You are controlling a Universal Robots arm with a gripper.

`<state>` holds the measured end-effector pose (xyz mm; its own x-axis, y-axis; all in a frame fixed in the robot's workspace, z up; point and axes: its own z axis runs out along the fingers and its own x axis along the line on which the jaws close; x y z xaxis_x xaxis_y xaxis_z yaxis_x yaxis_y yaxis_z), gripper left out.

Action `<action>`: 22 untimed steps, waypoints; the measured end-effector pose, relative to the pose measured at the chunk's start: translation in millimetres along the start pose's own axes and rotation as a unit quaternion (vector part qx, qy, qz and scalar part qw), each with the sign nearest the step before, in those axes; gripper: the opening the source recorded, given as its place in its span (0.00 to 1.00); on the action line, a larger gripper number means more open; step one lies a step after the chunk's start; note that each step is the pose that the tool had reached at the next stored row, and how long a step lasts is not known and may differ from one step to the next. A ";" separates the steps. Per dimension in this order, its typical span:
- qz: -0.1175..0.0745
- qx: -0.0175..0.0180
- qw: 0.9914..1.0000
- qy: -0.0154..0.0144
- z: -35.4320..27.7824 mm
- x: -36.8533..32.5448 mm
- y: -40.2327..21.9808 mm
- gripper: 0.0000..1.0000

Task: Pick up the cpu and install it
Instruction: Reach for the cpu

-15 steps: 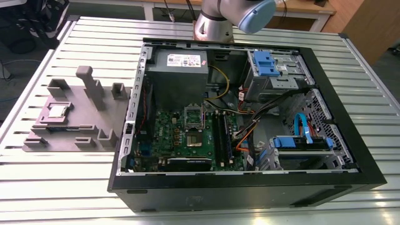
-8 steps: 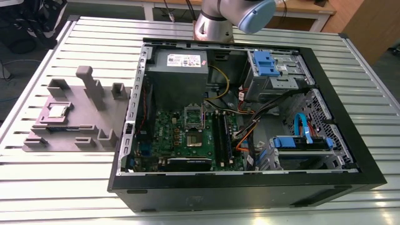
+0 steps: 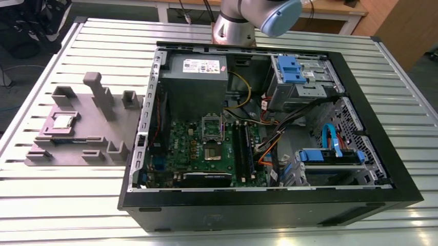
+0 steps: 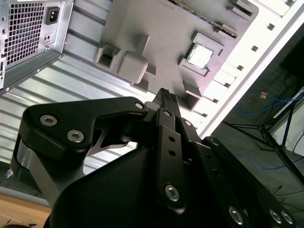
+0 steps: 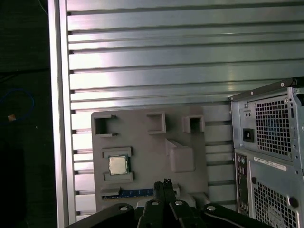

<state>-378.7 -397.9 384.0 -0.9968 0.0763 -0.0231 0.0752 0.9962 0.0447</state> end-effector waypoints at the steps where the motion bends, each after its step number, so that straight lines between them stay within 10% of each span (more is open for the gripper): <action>1: 0.000 0.000 1.000 0.000 0.0 0.1 0.0 0.10; 22: 0.000 0.000 1.000 0.000 0.5 15.4 -0.7 0.10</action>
<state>-394.0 -397.3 383.1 -0.9968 0.0763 -0.0231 0.0752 0.9962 0.0446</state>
